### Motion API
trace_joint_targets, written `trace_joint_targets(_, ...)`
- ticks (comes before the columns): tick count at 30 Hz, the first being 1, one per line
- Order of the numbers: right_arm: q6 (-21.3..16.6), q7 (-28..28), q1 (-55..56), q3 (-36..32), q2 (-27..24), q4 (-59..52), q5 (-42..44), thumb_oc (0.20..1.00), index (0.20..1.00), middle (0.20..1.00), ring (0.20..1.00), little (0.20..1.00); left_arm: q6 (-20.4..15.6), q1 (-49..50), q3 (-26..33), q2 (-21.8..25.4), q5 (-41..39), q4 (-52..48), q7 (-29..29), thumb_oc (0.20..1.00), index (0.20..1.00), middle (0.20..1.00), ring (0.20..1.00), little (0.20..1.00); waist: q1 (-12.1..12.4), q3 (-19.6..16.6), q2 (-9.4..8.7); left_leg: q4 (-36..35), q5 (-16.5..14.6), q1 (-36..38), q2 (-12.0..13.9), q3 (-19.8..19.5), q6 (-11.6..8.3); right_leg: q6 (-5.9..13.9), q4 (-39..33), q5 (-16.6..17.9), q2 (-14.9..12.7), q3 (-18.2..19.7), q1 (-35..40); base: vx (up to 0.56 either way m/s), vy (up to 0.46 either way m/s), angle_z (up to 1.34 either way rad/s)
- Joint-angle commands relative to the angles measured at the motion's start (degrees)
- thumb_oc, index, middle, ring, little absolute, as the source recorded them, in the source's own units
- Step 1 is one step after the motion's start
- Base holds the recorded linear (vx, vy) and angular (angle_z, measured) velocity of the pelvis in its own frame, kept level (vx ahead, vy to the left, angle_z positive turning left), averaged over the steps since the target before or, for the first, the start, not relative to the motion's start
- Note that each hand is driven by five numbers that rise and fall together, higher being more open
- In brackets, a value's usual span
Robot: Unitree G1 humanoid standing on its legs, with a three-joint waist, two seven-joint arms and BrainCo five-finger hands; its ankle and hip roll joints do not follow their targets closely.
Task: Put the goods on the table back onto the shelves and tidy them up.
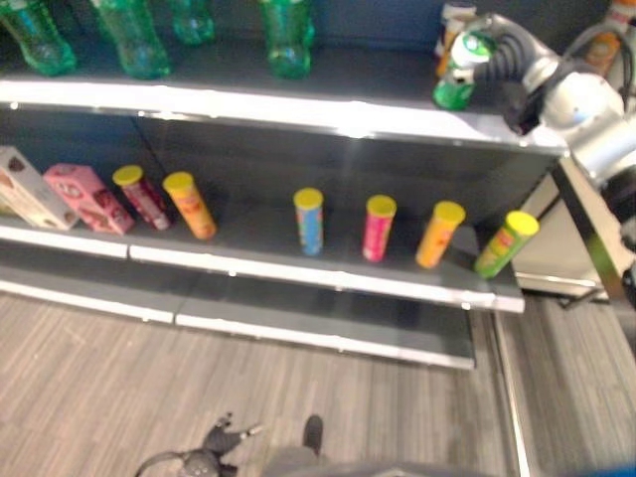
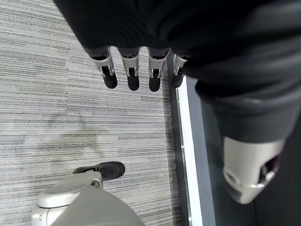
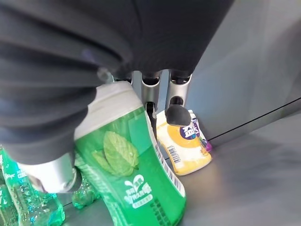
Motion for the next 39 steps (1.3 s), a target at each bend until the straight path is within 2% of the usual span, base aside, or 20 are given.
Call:
trace_joint_targets(1, -0.83, -0.51, -2.05, 2.36, -1.52, 0.08, 0.12, 0.200, 0.200, 0.200, 0.200, 0.200, -0.73, -3.52, -0.39, 1.50, 0.64, 1.78, 0.63, 1.000, 1.000, 1.000, 1.000, 1.000, 1.17, -0.14, -1.76, 0.19, -7.61, 5.62, 1.92, 3.39, -5.85, 3.89, 0.06, 6.62, -3.57, 0.42, -4.37, 0.00, 0.000, 0.00)
trace_joint_targets(13, -0.54, -0.09, -2.28, 2.98, -1.94, 0.34, -1.22, 0.200, 0.200, 0.200, 0.200, 0.200, -0.51, -3.50, -0.01, 1.34, 0.72, 1.91, 0.65, 1.000, 1.000, 1.000, 1.000, 1.000, 0.91, -0.12, -2.11, 0.48, -8.06, 5.90, 1.98, 3.72, -5.65, 4.01, 0.06, 6.73, -3.78, 0.70, -4.22, 0.00, 0.001, 0.00)
trace_joint_targets(14, -0.54, -0.09, -2.27, 2.98, -1.94, 0.33, -1.23, 0.219, 0.219, 0.219, 0.219, 0.219, -0.51, -3.50, -0.01, 1.34, 0.72, 1.90, 0.65, 1.000, 1.000, 1.000, 1.000, 1.000, 0.91, -0.13, -2.12, 0.48, -8.06, 5.90, 1.98, 3.72, -5.65, 4.01, 0.06, 6.73, -3.78, 0.70, -4.22, 0.00, 0.000, 0.00)
trace_joint_targets(15, -0.61, -0.69, -2.30, 2.90, -1.99, 0.57, -1.79, 1.000, 1.000, 1.000, 1.000, 1.000, -0.48, -3.45, -0.12, 1.37, 0.88, 1.88, 0.70, 1.000, 1.000, 1.000, 1.000, 1.000, 0.89, -0.12, -2.06, 0.47, -8.07, 5.92, 1.89, 3.75, -5.64, 4.04, 0.06, 6.81, -3.80, 0.73, -4.24, 0.00, 0.000, 0.00)
trace_joint_targets(27, 0.21, -2.79, -3.25, 2.52, -0.90, 3.95, -5.95, 1.000, 1.000, 1.000, 1.000, 1.000, -0.22, -3.79, 0.20, 1.29, 0.25, 2.09, 1.29, 1.000, 1.000, 1.000, 1.000, 1.000, 0.87, -0.22, -2.05, 0.48, -8.25, 6.06, 1.87, 3.73, -5.49, 4.01, 0.06, 6.82, -3.92, 0.73, -4.22, 0.00, 0.000, 0.00)
trace_joint_targets(34, 0.30, -6.06, -4.15, 0.84, -1.67, 4.16, -6.84, 1.000, 1.000, 1.000, 1.000, 1.000, -0.14, -3.79, 0.23, 0.91, -0.24, 1.84, 1.81, 1.000, 1.000, 1.000, 1.000, 1.000, 0.66, -0.29, -1.99, 0.62, -8.55, 6.18, 1.75, 3.82, -5.21, 4.18, 0.06, 7.02, -4.07, 0.91, -4.23, 0.00, 0.000, 0.00)
trace_joint_targets(37, 0.03, -10.24, -3.94, -2.31, -6.48, -4.57, -7.98, 1.000, 1.000, 1.000, 1.000, 1.000, -0.08, -3.41, 1.51, 0.34, -0.28, 1.42, 2.65, 1.000, 1.000, 1.000, 1.000, 1.000, -0.77, 0.00, -1.67, 0.79, -8.80, 6.05, 1.55, 4.31, -4.98, 4.45, 0.06, 7.50, -4.23, 1.59, -4.88, -0.01, 0.057, -0.04)
trace_joint_targets(38, 0.01, -11.41, -1.63, -5.00, -9.29, -11.30, -8.26, 1.000, 1.000, 1.000, 1.000, 1.000, 0.07, -3.09, 2.27, 0.20, -0.19, 1.21, 2.92, 1.000, 1.000, 1.000, 1.000, 1.000, -1.29, 0.03, -1.59, 0.84, -8.94, 6.05, 1.54, 4.48, -4.86, 4.55, 0.06, 7.59, -4.33, 1.82, -5.02, 0.01, 0.091, -0.05)
trace_joint_targets(39, -1.22, -13.12, 4.89, -12.51, -13.97, -25.19, -8.46, 1.000, 1.000, 1.000, 1.000, 1.000, 0.47, -2.27, 4.21, -0.69, 0.27, 0.85, 3.13, 1.000, 1.000, 1.000, 1.000, 1.000, -2.51, 0.22, -0.96, 0.96, -9.20, 6.06, 1.50, 4.84, -4.56, 4.78, 0.12, 7.99, -4.56, 2.40, -5.36, 0.01, 0.061, -0.07)
